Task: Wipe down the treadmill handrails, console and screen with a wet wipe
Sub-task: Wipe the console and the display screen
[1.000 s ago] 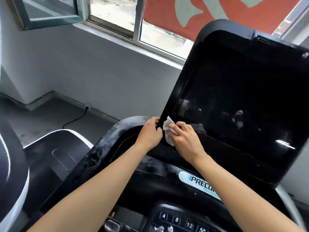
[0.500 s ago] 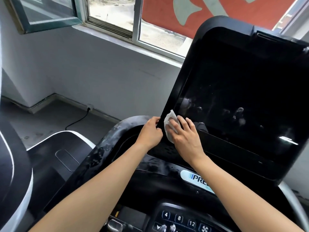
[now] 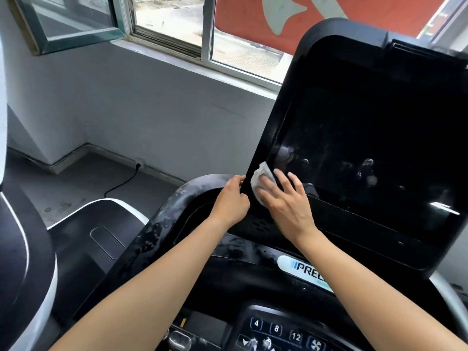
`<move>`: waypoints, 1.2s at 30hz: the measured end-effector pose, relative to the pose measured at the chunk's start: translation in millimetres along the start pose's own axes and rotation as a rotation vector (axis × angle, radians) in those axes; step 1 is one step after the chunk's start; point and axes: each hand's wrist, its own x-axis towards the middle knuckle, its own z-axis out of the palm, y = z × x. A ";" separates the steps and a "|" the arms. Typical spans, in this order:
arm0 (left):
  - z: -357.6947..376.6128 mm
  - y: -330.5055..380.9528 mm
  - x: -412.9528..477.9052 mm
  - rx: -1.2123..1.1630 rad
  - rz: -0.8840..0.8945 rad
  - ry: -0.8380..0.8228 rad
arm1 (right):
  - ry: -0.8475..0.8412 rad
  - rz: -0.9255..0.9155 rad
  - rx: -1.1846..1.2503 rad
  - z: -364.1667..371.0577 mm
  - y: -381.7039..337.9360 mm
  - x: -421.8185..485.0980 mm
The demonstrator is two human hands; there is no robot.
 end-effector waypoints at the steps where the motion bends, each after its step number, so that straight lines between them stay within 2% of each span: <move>1: -0.1 0.3 0.0 -0.003 0.000 0.002 | 0.012 0.061 0.008 -1.9 2.4 4.5; 4: -0.9 1.4 -0.3 -0.010 -0.001 -0.001 | 0.015 0.179 0.062 -5.9 3.1 15.1; 12: 0.8 -1.1 -0.7 -0.009 -0.004 0.002 | 0.013 0.054 0.181 0.1 -20.9 -7.5; 18: 1.7 -0.7 -0.7 0.010 -0.007 0.012 | 0.009 0.019 0.242 1.1 -4.6 -21.6; 24: 4.4 -0.9 -2.6 0.015 -0.015 0.011 | 0.007 0.138 0.261 1.1 -21.8 -11.4; 31: 7.6 3.2 -4.0 -0.036 -0.027 0.058 | 0.038 0.250 0.389 -1.0 -24.6 -21.1; 36: 11.0 3.3 -5.3 -0.033 -0.024 0.065 | 0.013 0.421 0.447 -4.8 -32.5 -10.3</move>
